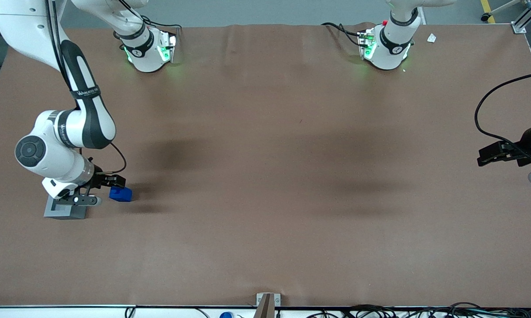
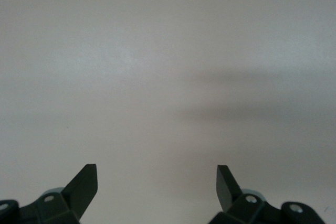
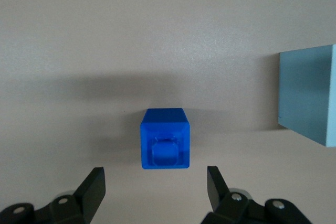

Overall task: Insert blue part into gray base with right arm
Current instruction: 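Close the right gripper on the blue block and lift it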

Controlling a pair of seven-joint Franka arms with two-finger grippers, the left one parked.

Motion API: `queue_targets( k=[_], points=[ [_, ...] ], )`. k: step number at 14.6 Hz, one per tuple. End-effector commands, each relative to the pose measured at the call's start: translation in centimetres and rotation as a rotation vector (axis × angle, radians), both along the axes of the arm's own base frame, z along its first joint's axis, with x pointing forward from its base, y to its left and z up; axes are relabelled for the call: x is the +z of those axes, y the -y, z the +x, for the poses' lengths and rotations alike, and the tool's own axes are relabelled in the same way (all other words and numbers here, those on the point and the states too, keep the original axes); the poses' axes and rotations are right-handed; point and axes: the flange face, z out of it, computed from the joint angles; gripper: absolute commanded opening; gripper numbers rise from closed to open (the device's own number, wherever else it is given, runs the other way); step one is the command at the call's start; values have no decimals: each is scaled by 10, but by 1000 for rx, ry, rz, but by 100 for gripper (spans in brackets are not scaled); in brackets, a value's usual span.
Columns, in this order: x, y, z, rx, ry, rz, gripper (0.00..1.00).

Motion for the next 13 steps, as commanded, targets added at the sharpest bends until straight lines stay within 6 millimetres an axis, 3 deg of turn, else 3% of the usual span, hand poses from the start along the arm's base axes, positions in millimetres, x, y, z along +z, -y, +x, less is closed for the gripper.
queue_targets(
  k=[1,5,7,9,11,13],
  points=[
    [-17,1,1,6,13,-3,80],
    [-39,1,3,12,25,-9,76],
    [-46,2,3,18,22,-10,69],
    [-47,2,3,18,20,-10,48],
    [-39,4,3,16,12,-8,13],
    [-9,9,11,9,-15,-2,4]
  ],
)
